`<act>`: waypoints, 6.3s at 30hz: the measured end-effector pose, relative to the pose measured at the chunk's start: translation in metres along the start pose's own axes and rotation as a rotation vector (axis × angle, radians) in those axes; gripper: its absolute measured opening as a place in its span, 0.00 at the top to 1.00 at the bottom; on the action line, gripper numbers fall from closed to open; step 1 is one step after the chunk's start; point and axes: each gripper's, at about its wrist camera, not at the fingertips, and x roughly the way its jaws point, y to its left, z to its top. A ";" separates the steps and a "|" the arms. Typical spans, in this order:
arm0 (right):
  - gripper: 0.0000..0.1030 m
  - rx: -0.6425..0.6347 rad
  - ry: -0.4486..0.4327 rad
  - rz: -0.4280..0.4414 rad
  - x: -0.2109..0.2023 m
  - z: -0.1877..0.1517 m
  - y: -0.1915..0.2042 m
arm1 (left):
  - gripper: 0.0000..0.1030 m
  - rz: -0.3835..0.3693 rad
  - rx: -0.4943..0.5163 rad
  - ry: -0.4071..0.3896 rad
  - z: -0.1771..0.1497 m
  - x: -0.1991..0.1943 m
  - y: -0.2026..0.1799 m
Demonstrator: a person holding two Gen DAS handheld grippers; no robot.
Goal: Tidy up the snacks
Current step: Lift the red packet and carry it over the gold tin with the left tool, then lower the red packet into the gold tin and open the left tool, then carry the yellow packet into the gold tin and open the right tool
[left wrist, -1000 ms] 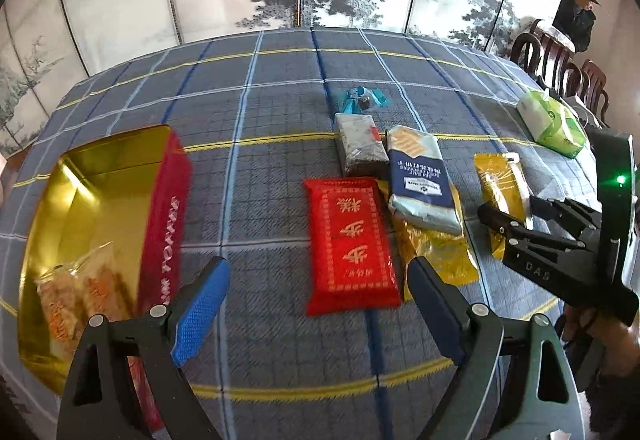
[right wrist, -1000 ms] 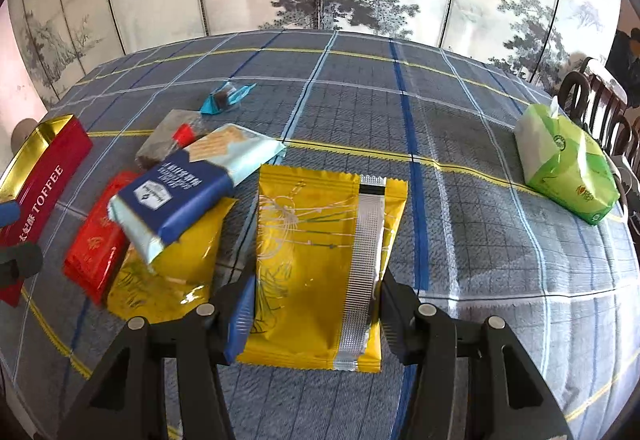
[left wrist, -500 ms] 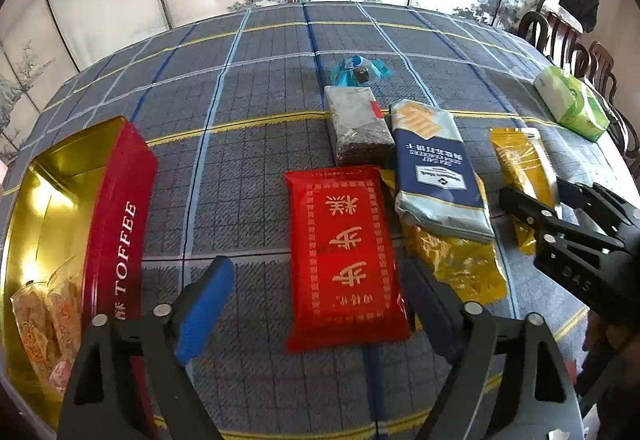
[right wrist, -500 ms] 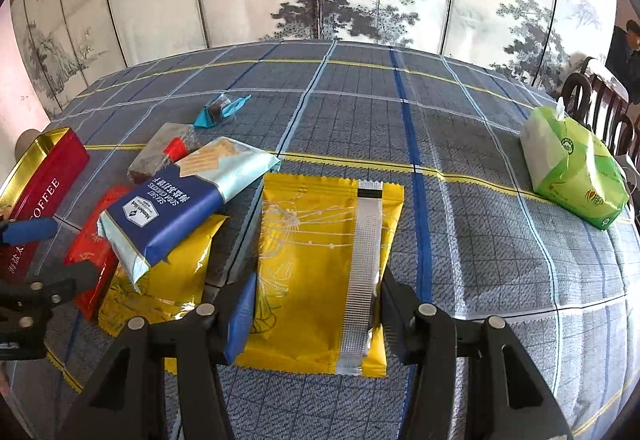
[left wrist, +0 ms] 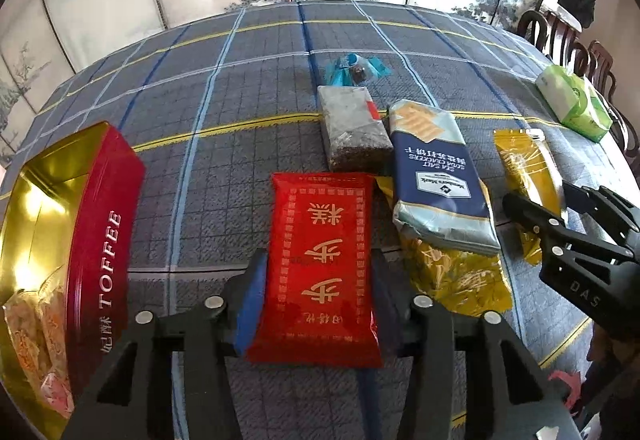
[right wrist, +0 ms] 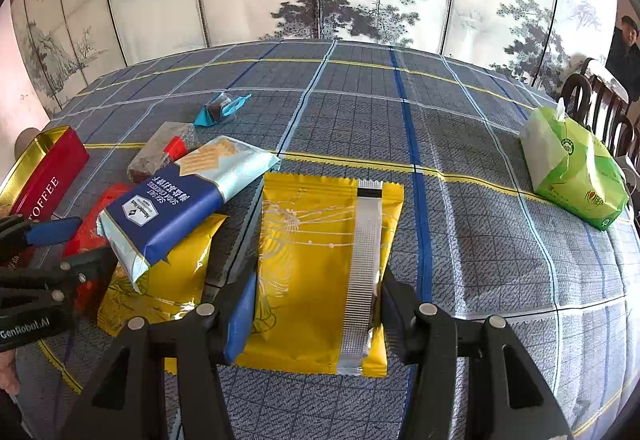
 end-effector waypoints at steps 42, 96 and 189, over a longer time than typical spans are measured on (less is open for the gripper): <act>0.46 -0.010 0.002 -0.010 -0.001 -0.001 0.004 | 0.61 0.011 -0.086 -0.083 -0.022 -0.091 0.050; 0.46 -0.011 0.001 -0.015 -0.001 -0.001 0.005 | 0.60 0.280 -0.244 -0.001 -0.076 -0.090 0.207; 0.47 -0.329 0.045 0.338 -0.055 0.023 0.313 | 0.20 0.314 -0.480 -0.064 -0.160 -0.166 0.298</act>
